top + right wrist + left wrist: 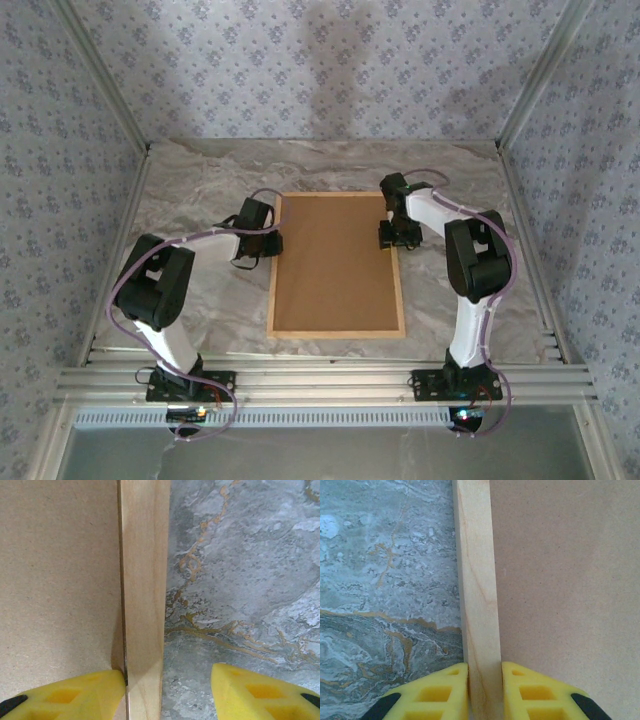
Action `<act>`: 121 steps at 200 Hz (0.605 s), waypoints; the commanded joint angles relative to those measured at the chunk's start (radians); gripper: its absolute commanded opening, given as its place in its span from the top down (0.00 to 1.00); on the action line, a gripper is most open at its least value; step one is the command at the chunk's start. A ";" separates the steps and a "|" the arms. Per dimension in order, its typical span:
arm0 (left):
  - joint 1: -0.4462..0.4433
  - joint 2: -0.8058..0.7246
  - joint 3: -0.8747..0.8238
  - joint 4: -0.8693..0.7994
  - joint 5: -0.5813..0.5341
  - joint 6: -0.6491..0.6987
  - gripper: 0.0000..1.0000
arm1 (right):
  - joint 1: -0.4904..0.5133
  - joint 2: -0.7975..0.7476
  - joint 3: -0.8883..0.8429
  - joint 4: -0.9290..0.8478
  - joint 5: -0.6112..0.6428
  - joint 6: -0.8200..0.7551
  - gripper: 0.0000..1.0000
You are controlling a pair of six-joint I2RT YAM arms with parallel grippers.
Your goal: Put the photo into the frame
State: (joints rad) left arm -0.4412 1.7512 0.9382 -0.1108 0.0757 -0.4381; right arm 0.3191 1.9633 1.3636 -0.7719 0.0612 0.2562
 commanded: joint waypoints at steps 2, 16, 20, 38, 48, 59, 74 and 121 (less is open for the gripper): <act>-0.003 0.054 -0.039 -0.098 -0.011 0.025 0.79 | 0.052 0.049 -0.033 -0.012 -0.145 0.019 0.45; -0.004 0.054 -0.037 -0.098 -0.011 0.025 0.79 | 0.045 0.019 -0.013 -0.043 -0.114 0.007 0.44; -0.004 0.054 -0.036 -0.097 -0.011 0.025 0.79 | 0.042 0.005 -0.009 -0.051 -0.105 0.004 0.44; -0.004 0.054 -0.036 -0.097 -0.014 0.026 0.79 | 0.021 -0.072 -0.007 -0.084 -0.070 -0.003 0.44; -0.003 0.054 -0.037 -0.099 -0.016 0.027 0.79 | 0.014 -0.114 -0.014 -0.106 -0.048 -0.003 0.44; -0.002 0.052 -0.038 -0.098 -0.017 0.028 0.79 | 0.008 -0.160 -0.035 -0.129 -0.027 -0.003 0.44; -0.002 0.053 -0.038 -0.099 -0.020 0.029 0.79 | 0.007 -0.213 -0.085 -0.152 -0.021 0.006 0.44; -0.001 0.053 -0.036 -0.102 -0.021 0.034 0.79 | 0.023 -0.354 -0.265 -0.193 -0.040 0.058 0.44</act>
State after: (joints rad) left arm -0.4385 1.7512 0.9382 -0.1104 0.0700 -0.4339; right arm 0.3302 1.6562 1.1709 -0.8894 0.0372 0.2733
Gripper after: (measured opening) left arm 0.215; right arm 0.561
